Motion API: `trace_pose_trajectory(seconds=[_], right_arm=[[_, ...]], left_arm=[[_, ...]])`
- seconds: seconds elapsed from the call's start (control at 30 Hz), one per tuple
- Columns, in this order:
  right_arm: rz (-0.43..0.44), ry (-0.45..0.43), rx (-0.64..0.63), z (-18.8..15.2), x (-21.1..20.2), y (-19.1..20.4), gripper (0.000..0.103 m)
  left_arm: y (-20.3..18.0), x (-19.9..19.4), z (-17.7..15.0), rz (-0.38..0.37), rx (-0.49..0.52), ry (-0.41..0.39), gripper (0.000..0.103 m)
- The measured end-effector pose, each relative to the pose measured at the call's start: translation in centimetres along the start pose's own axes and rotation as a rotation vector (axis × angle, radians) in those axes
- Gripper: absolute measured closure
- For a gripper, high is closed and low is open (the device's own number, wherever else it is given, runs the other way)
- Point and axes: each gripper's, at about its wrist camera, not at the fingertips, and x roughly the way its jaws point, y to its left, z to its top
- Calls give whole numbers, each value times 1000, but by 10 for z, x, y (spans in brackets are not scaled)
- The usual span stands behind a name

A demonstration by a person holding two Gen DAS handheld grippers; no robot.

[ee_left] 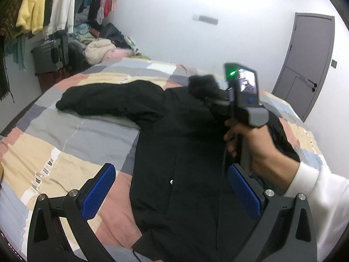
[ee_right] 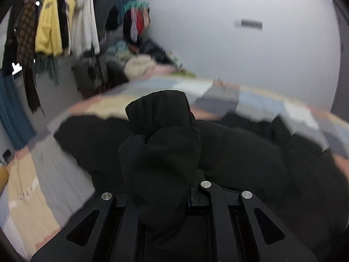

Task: Fold large clothes
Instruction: 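Lift the sleeve with the right tool and fold it across the jacket body, then open the right tool and release the folded sleeve onto the jacket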

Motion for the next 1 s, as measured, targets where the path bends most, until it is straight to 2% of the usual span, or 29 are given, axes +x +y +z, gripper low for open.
trace_pose_trajectory(seconds=[0.13,0.2,0.27,0.33,0.4,0.43,0.47,0.53,0.73,1.0], right_arm=[[-11,48,-16,-15,17,5,92],[-4,56,-2,-15,20,7,88],[20,41,17,-11,15,7,65],[37,41,17,-9,10,11,56],[46,40,11,-8,3,15,51],[50,37,11,-9,1,16,45],[58,31,15,-9,-5,16,34],[69,16,26,-7,-18,14,25],[59,-57,54,8,-74,4,25],[-43,-163,87,14,-174,-11,22]], left_arm=[[-2,7,1,-5,5,16,0],[-4,10,1,-9,7,25,0],[-4,9,1,-8,6,26,0],[-5,7,2,-11,6,22,0],[-7,4,4,-10,9,23,0],[-8,2,4,-7,10,22,0],[-9,0,5,-4,12,19,0],[-11,-6,9,-2,12,14,0],[-17,-27,22,-6,-1,-17,0],[-28,-58,41,16,-6,-60,0]])
